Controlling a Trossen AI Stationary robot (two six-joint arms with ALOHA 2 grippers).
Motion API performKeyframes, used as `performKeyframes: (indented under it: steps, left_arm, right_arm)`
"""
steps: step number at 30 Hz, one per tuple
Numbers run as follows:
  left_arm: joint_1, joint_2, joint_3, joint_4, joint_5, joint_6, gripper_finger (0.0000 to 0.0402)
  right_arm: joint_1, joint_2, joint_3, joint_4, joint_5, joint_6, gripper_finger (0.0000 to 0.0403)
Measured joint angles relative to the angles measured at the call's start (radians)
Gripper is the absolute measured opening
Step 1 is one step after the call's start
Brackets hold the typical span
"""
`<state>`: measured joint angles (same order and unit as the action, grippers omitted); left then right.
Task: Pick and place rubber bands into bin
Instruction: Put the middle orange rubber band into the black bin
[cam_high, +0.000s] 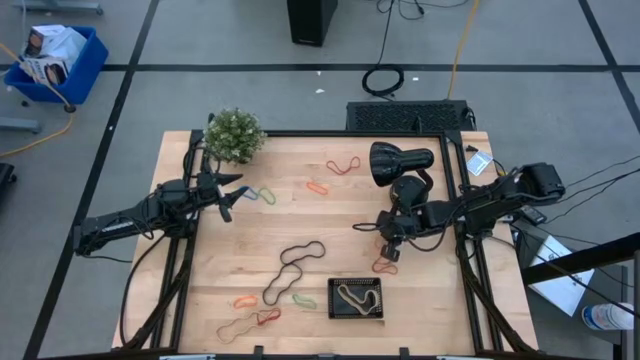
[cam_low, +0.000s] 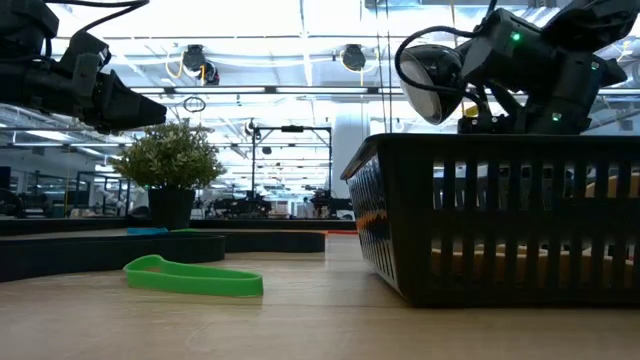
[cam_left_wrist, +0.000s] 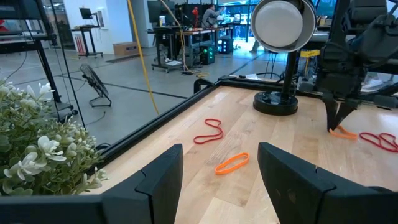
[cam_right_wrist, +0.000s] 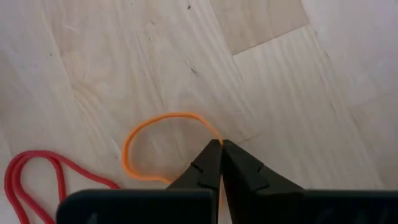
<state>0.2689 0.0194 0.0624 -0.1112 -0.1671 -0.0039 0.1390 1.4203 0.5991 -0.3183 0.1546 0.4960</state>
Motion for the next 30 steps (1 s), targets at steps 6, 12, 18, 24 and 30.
performKeyframes:
  steps: [6, 12, 18, 24, 30]
  left_arm:
    - [0.000, 0.000, 0.000, 0.000, 0.000, 0.000, 0.0216]
    - [0.000, 0.000, 0.000, 0.000, 0.000, 0.000, 0.0216]
    - [0.000, 0.000, 0.000, 0.001, 0.000, 0.000, 0.0216]
    - [0.000, 0.000, 0.000, 0.002, 0.000, 0.000, 0.0216]
    - [0.000, 0.000, 0.000, 0.001, 0.000, 0.013, 0.0216]
  right_arm:
    - [0.000, -0.128, -0.001, 0.083, 0.003, -0.009, 0.0001]
    - [0.014, -0.248, -0.002, 0.286, 0.029, -0.023, 0.0001]
    - [0.074, -0.287, 0.009, 0.529, 0.027, -0.116, 0.0001]
    - [0.154, -0.260, 0.100, 0.515, 0.034, -0.247, 0.0000]
    - [0.245, -0.200, 0.228, 0.365, 0.116, -0.383, 0.0000]
